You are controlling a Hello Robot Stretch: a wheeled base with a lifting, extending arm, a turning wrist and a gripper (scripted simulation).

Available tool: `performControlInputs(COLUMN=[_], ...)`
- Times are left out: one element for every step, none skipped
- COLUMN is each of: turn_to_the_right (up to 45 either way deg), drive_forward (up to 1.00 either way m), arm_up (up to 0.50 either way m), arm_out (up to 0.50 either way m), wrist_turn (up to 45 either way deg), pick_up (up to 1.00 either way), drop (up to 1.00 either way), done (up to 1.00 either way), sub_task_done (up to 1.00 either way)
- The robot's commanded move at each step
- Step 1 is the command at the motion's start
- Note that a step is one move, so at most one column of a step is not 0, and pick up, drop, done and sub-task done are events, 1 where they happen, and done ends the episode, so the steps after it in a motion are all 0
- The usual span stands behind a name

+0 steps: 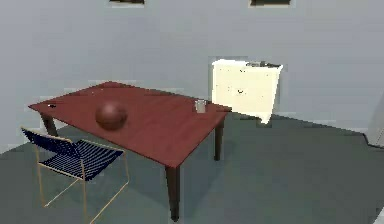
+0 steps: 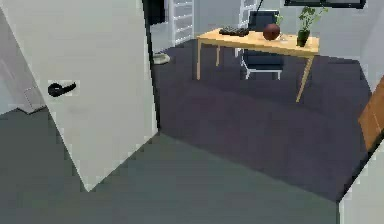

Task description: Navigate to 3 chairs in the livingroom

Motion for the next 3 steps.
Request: performControlInputs(turn_to_the_right=[-45.0,-18.0,0.0], drive_forward=[0.0,0.0,1.0], arm_up=[0.0,0.0,0.0], arm_out=[0.0,0.0,0.0], wrist_turn=[0.0,0.0,0.0], pick_up=[0.0,0.0,0.0], drop=[0.0,0.0,0.0], done=[0.0,0.0,0.0], sub_task_done=[0.0,0.0,0.0])
